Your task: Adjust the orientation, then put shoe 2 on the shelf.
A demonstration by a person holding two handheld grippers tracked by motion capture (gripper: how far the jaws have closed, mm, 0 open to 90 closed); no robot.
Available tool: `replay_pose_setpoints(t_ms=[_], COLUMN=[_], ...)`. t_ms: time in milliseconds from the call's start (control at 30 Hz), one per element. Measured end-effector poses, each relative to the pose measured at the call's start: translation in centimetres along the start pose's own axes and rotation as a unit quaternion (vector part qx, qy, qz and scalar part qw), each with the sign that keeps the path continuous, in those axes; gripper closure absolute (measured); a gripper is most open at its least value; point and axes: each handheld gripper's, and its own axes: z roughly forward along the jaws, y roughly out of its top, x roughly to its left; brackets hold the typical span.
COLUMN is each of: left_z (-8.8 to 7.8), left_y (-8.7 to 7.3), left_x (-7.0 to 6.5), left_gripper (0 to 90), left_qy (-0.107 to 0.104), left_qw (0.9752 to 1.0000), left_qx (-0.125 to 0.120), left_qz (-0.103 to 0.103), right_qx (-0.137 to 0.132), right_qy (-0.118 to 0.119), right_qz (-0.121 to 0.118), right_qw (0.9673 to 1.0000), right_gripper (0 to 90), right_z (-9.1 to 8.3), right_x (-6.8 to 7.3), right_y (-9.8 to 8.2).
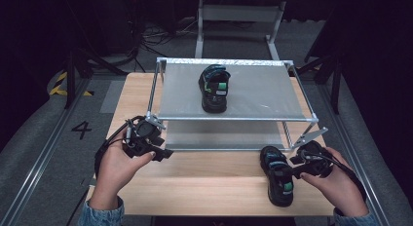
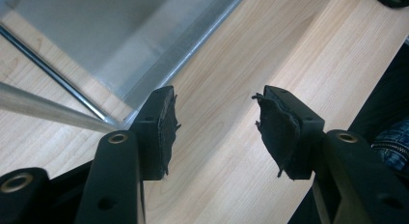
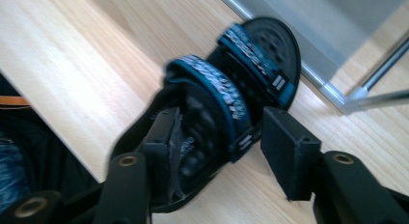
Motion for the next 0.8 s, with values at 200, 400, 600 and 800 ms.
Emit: replay_pose_setpoints(t_ms=[200,400,600,800], left_z=[0.3,0.6,0.9,1.0], left_y=[-0.2,-0.6,-0.9,-1.0], left_x=[0.1,0.1,0.3,0.4], left_gripper=[47.3,45.1,43.5,42.7], left_qy=[0.000,0.002,0.004,0.007], left_qw=[1.0000,0.9999,0.9997,0.9995], left_qx=[0.007,0.011,0.021,0.027], left_qz=[-0.002,-0.010,-0.014,-0.015], right_qx=[0.023,0.032,0.035,0.036], right_qy=[-0.004,-0.001,0.001,0.004], right_qz=[-0.010,-0.013,-0.024,-0.032], right_qw=[0.9997,0.9994,0.9991,0.9988], right_gripper=[48.2,48.5,64.3,70.5], right_z=[1.8,2.9,3.4,3.2], right_x=[-0.5,-0.8,-0.9,-0.8], right_y=[0.3,0.7,1.1,1.1])
